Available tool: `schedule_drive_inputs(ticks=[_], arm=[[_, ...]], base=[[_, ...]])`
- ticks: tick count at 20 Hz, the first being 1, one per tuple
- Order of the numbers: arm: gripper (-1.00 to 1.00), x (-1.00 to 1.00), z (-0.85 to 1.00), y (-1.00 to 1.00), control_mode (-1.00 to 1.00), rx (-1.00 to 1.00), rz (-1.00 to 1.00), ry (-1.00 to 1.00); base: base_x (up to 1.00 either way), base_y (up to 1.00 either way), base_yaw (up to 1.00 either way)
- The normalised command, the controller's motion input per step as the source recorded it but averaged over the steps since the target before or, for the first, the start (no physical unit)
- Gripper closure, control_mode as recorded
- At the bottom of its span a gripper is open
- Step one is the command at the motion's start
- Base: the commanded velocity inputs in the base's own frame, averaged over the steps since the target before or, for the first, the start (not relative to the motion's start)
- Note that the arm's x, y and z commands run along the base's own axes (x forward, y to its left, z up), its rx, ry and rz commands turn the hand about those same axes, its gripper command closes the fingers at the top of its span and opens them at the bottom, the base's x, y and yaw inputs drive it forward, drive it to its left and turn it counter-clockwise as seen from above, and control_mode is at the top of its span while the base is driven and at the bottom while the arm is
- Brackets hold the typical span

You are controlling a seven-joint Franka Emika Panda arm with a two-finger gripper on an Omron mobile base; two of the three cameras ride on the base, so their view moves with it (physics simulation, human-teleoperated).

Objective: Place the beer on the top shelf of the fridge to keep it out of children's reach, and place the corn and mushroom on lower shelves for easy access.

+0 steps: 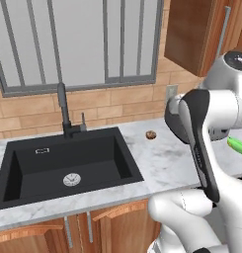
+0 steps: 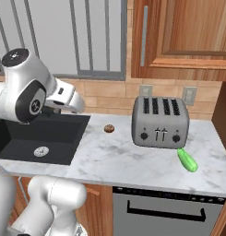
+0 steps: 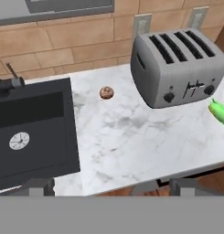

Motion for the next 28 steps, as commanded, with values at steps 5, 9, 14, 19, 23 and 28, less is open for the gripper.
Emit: schedule_drive_inputs(ticks=[5, 9, 14, 19, 23, 28], arm=[[-1.00, 0.42, -0.72, -0.07, -1.00, 0.00, -0.03, 0.02], [-1.00, 0.55, -0.71, -0.02, -1.00, 0.00, -0.04, 0.07], [-1.00, 0.64, -0.58, 0.00, -1.00, 0.00, -0.04, 0.11], [-1.00, 0.54, -0.36, 0.00, -1.00, 0.00, -0.03, 0.12], [-1.00, 0.48, -0.22, -0.01, -1.00, 0.00, -0.05, 0.13], [-1.00, 0.50, -0.26, -0.11, -1.00, 0.05, -0.06, 0.16]], base=[[0.00, 0.00, 0.00], [0.00, 0.00, 0.00], [0.00, 0.00, 0.00], [0.00, 0.00, 0.00], [0.00, 0.00, 0.00], [0.00, 0.00, 0.00]])
